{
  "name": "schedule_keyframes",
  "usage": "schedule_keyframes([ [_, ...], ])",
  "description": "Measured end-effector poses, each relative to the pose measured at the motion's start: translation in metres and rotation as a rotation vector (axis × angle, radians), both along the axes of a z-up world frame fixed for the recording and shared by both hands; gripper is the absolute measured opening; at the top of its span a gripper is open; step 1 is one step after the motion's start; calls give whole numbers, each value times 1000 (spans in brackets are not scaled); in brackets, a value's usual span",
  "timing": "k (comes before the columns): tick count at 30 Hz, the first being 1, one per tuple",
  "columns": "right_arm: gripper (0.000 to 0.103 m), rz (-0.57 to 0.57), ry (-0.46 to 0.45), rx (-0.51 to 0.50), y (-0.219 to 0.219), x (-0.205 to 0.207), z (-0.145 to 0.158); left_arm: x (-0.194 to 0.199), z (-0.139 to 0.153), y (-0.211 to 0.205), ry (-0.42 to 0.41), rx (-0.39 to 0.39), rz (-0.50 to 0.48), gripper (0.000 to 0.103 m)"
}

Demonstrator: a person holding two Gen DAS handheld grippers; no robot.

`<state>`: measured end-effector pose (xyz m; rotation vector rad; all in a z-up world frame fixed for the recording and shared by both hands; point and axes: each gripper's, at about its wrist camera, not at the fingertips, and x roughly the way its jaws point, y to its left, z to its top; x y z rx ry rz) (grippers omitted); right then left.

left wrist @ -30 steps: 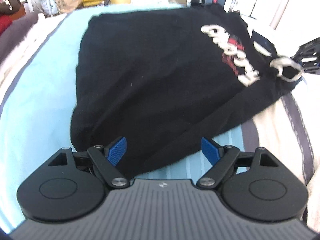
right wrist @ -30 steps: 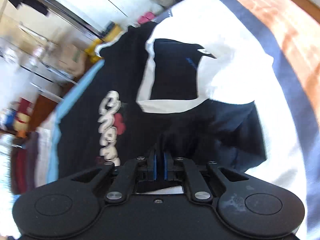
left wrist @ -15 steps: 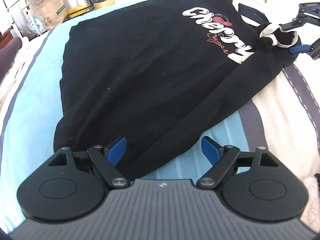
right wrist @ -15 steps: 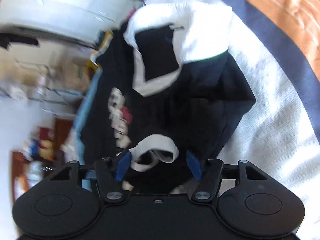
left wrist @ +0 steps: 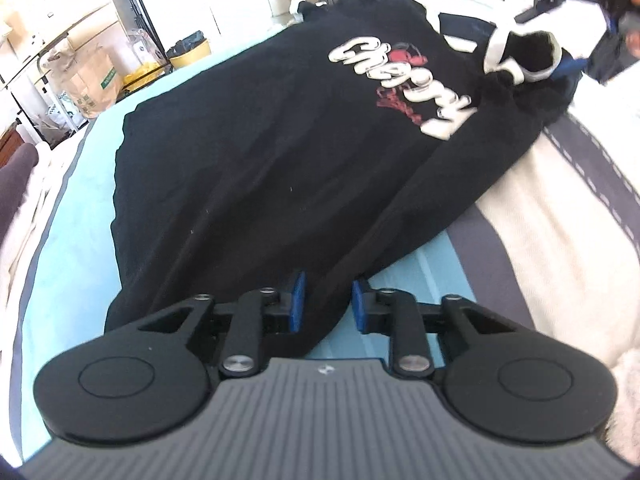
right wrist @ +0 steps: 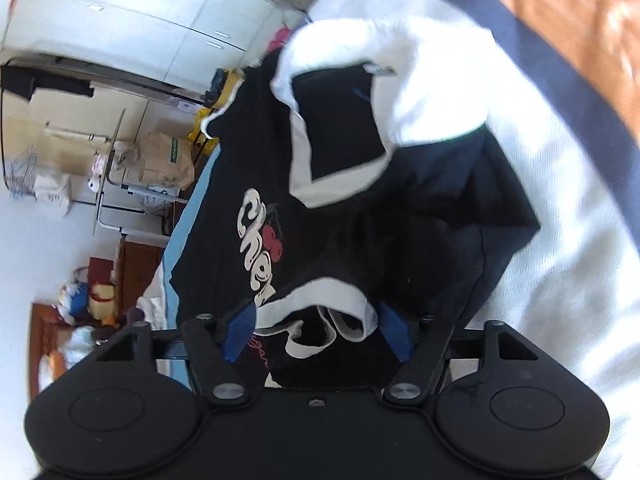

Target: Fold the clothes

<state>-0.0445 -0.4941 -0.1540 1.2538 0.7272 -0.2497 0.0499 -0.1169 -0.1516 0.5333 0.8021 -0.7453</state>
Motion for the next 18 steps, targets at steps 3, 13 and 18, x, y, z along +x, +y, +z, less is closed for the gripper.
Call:
schedule_keyframes([
  [3,76,-28,6,88,-6,2,-14,0,-3,-2,1,15,-16,20],
  [13,15,26,185,-79,3,24,-15,-11,-1,4,-164,145,81,61],
  [18,9,-45,-14,-30,6,-32,19,-39,26,22,-200,53,58,3],
])
